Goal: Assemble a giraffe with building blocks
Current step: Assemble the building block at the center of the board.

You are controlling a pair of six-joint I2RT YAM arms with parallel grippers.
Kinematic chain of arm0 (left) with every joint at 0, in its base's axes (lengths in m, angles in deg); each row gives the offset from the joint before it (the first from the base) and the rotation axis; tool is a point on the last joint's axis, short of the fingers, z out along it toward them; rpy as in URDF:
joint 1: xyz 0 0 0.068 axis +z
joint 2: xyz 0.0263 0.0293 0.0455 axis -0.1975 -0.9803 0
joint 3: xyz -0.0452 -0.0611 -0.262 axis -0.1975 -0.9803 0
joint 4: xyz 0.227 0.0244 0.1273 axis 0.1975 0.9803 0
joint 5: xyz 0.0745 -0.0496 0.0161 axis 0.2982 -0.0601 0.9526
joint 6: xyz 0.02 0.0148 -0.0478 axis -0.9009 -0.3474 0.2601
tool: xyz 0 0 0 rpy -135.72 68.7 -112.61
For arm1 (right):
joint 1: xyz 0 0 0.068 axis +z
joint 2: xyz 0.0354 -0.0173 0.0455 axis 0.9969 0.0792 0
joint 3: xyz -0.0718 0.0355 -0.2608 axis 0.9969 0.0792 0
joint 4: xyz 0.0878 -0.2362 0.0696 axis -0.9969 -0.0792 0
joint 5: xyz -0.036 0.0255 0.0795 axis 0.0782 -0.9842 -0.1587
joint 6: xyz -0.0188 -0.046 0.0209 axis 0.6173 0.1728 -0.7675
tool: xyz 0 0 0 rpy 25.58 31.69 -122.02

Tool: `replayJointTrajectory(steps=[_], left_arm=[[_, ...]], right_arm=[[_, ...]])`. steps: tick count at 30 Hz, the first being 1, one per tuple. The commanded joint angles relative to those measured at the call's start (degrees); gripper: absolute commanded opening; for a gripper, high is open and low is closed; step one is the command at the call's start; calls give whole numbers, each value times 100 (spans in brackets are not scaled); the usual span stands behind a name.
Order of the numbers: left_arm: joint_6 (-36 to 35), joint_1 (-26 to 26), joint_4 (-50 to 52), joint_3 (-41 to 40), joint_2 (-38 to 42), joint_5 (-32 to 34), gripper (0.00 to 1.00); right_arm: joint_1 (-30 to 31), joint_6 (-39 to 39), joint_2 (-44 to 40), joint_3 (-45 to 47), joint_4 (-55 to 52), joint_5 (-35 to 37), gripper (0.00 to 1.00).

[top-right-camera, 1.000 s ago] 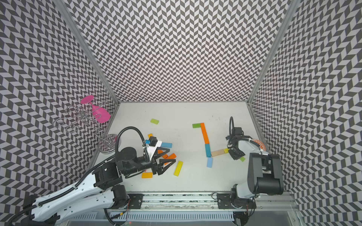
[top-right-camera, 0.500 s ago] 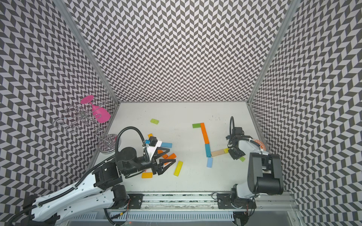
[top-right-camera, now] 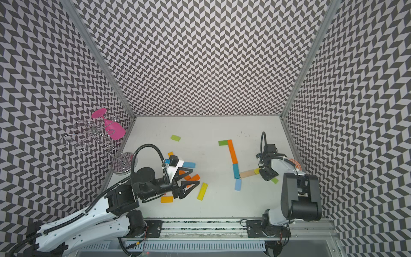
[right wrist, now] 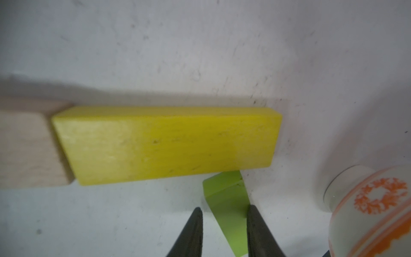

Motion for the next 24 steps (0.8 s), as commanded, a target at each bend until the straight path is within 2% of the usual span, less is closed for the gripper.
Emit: replayJointTrajectory(steps=[1,7,14,24], left_arm=[[-40,27,60,80,72,77,78],[-56,27,78,78,80,117,78],[-56,27,87,80,93,107,78],[-56,27,91,81,87,115,78]], right_arm=[[-50,58,148,-128,68,-136,34],[-74,67,233,-122,69,-173,33],[-142,47,119,-87,68,-216,26],[-209,5,250,-272,102,-152,24]])
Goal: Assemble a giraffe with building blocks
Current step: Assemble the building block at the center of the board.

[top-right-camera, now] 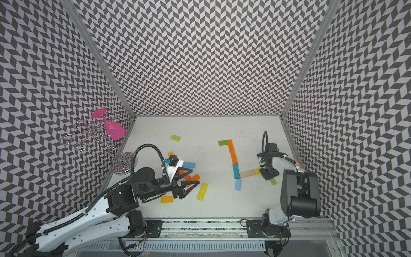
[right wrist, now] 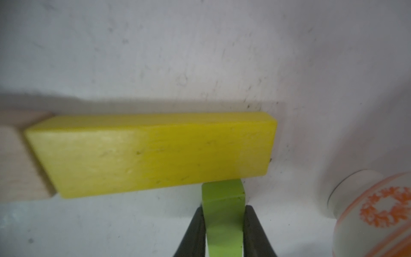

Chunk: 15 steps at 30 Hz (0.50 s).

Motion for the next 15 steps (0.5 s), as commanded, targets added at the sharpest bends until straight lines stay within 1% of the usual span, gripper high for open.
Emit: replayJointTrajectory(steps=[1,12,15], left_arm=[[-54,27,78,73,65,65,78],[-54,35,69,74,25,50,78],[-54,35,69,75,17,53,78]], right_arm=[[-49,-22,99,-168,111,-17,24],[-49,-19,227,-241,156,-35,24],[-49,-24,254,-249,164,-13,25]])
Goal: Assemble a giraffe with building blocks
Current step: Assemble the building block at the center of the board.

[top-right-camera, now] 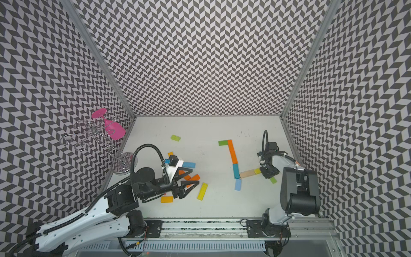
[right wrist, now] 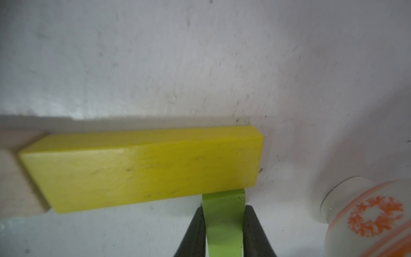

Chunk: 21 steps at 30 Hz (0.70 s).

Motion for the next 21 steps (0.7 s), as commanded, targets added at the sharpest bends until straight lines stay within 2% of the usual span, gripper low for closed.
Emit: replayJointTrajectory(steps=[1,17,21], left_arm=[[-48,35,67,65,14,54,78],[-45,35,67,66,22,39,78],[-45,35,67,62,30,38,78]], right_arm=[[-25,-15,77,-105,162,-14,26],[-25,-61,112,-185,171,12,29],[-25,-72,86,-209,162,-5,33]])
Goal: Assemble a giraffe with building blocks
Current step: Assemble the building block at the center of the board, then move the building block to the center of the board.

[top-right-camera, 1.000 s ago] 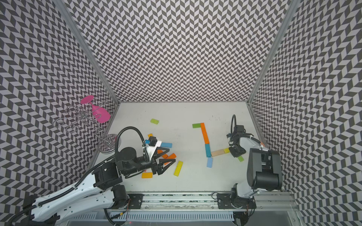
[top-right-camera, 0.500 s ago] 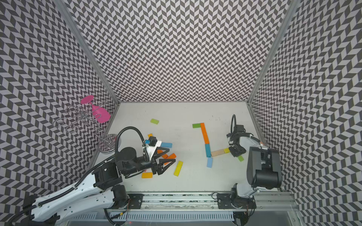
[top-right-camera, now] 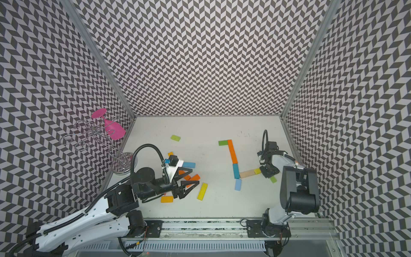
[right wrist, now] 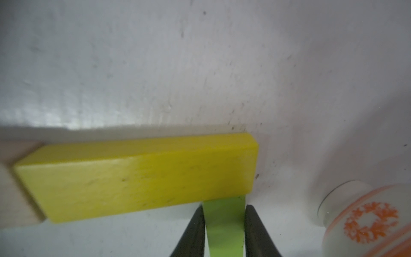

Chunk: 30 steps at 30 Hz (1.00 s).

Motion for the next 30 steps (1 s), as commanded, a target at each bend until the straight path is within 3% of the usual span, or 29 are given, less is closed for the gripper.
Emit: replayJointTrajectory(steps=[1,4,11,22,26,30], left_arm=[[-40,35,64,63,34,38,78],[-43,35,62,57,32,37,78],[-19,111,31,54,23,-12,78],[-18,255,12,38,36,1,78],[-6,429,2,48,-152,-7,78],[68,784,-156,27,-406,-248,78]], right_arm=[[-26,-48,-4,-152,127,-9,34],[-25,-54,-30,-187,97,-13,38],[-16,-168,-221,-373,-25,-60,59],[199,-583,-1325,-1149,-382,-103,60],[495,-1243,-1516,-2050,-613,-262,63],[1180,-2791,-1591,-2834,-531,-367,70]])
